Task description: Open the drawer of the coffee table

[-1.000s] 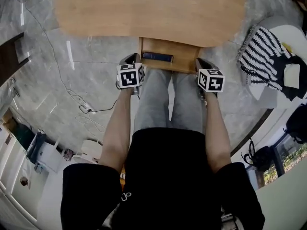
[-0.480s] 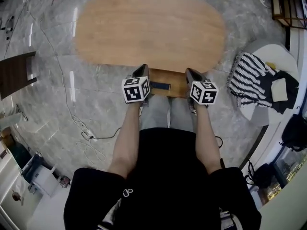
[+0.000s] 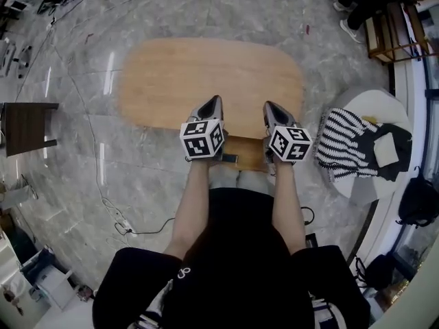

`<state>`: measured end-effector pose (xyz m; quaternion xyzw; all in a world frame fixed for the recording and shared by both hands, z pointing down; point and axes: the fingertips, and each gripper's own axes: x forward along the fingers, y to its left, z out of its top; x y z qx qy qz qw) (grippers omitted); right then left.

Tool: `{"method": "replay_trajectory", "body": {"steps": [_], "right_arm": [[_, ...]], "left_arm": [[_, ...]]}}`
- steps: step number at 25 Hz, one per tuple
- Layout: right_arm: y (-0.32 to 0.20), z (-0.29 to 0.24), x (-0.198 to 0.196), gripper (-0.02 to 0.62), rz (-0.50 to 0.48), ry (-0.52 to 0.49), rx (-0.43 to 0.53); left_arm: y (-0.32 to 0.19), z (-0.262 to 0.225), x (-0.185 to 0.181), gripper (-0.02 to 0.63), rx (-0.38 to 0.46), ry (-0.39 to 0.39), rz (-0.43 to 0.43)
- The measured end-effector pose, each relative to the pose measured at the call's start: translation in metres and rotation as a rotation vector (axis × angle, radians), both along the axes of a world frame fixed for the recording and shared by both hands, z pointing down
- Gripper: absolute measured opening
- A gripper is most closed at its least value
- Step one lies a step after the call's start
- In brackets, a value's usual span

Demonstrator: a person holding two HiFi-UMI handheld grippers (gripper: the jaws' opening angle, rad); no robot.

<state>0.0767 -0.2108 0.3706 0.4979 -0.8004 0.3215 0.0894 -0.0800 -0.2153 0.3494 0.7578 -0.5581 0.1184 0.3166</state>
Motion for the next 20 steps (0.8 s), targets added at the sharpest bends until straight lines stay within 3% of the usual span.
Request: {"method": "replay_trajectory", "body": {"steps": [8,15,20], "right_arm": [[-0.051,-0.145,0.017,0.011,0.012,-0.024,0.304],[-0.063,-0.259,0.030,0.011,0.029,0.007,0.535],[-0.058,-0.316,0.038,0.011,0.039,0.031,0.651]], "left_arm": [[-0.044,-0.139,0.032,0.009,0.282,0.061,0.033],[-0.055,-0.252,0.045,0.009,0.530,-0.018,0.066],[-0.052,-0.308,0.045,0.009,0.650,-0.083,0.054]]}}
